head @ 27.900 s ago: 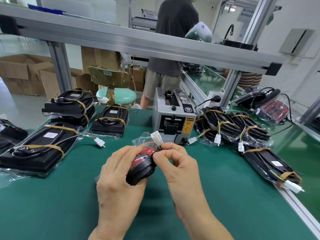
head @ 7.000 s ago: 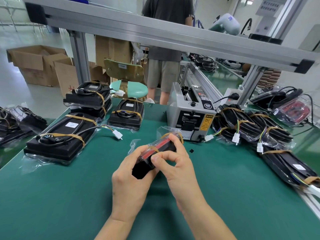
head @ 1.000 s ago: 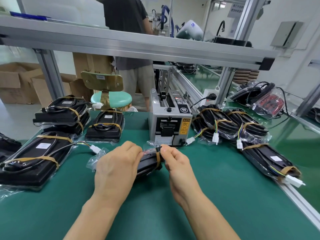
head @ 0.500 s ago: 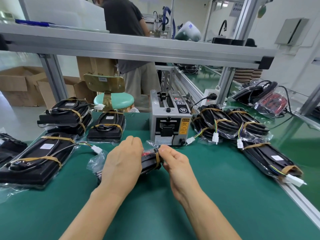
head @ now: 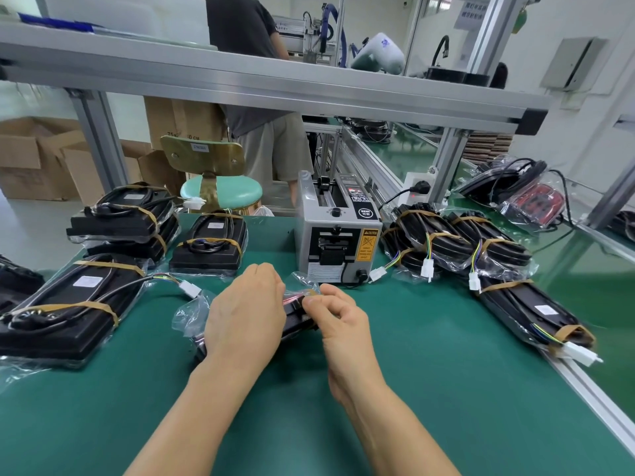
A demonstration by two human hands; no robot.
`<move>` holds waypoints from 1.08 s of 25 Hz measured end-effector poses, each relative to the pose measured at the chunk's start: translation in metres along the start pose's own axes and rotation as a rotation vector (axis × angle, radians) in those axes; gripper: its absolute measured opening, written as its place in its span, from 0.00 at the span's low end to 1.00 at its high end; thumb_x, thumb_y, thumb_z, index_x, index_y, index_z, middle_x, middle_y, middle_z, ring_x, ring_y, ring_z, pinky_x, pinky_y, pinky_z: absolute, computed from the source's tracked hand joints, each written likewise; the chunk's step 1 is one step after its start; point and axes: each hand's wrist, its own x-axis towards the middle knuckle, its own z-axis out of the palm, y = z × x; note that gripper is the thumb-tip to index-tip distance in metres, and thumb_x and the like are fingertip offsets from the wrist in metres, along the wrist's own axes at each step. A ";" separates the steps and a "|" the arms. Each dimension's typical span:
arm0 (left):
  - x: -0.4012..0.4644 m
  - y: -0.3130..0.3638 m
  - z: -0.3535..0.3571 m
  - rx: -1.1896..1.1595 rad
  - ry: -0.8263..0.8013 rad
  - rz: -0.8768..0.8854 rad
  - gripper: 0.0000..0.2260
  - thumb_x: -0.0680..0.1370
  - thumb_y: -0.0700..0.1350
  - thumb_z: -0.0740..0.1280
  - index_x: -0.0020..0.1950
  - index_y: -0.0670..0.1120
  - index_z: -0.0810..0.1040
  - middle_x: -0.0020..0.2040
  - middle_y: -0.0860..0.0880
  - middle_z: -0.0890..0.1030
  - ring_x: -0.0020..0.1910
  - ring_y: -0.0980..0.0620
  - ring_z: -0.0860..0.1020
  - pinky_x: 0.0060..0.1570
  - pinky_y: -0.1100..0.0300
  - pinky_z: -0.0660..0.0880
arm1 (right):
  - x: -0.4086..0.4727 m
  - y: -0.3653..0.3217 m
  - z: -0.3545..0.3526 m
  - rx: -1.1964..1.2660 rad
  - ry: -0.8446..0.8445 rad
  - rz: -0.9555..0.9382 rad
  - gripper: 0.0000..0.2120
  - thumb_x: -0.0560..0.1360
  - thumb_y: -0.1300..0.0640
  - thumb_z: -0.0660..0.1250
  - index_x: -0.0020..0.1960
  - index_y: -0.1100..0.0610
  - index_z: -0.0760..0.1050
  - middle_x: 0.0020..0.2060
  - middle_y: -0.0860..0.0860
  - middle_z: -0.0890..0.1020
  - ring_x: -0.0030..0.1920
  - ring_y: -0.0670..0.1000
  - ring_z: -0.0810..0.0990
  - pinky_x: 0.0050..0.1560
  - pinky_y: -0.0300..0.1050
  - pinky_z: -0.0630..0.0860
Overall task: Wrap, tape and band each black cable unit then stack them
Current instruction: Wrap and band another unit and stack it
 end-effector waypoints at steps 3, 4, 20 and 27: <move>-0.001 0.000 -0.001 0.006 -0.004 -0.010 0.06 0.81 0.48 0.55 0.45 0.50 0.67 0.46 0.52 0.73 0.40 0.49 0.67 0.40 0.56 0.63 | 0.000 0.001 0.001 -0.025 0.017 -0.015 0.12 0.72 0.61 0.71 0.30 0.53 0.82 0.57 0.45 0.75 0.55 0.37 0.75 0.51 0.36 0.68; -0.001 0.001 -0.001 0.005 -0.005 -0.013 0.06 0.81 0.48 0.55 0.45 0.50 0.67 0.47 0.52 0.74 0.40 0.49 0.67 0.40 0.56 0.63 | 0.000 0.002 0.002 -0.044 0.025 -0.024 0.12 0.71 0.60 0.71 0.29 0.52 0.81 0.57 0.45 0.75 0.52 0.35 0.75 0.50 0.36 0.68; -0.001 0.002 -0.002 0.016 0.000 0.002 0.06 0.81 0.47 0.55 0.44 0.50 0.66 0.45 0.52 0.71 0.40 0.49 0.66 0.40 0.57 0.61 | 0.000 0.008 0.006 -0.256 0.136 -0.171 0.09 0.72 0.63 0.70 0.33 0.59 0.80 0.49 0.46 0.77 0.45 0.34 0.75 0.46 0.28 0.69; -0.001 0.001 0.000 0.008 0.009 0.003 0.06 0.81 0.48 0.56 0.45 0.50 0.66 0.46 0.52 0.73 0.40 0.49 0.66 0.40 0.57 0.61 | 0.000 0.010 0.005 -0.049 0.112 -0.090 0.13 0.71 0.62 0.71 0.29 0.52 0.81 0.51 0.49 0.78 0.44 0.34 0.77 0.41 0.24 0.68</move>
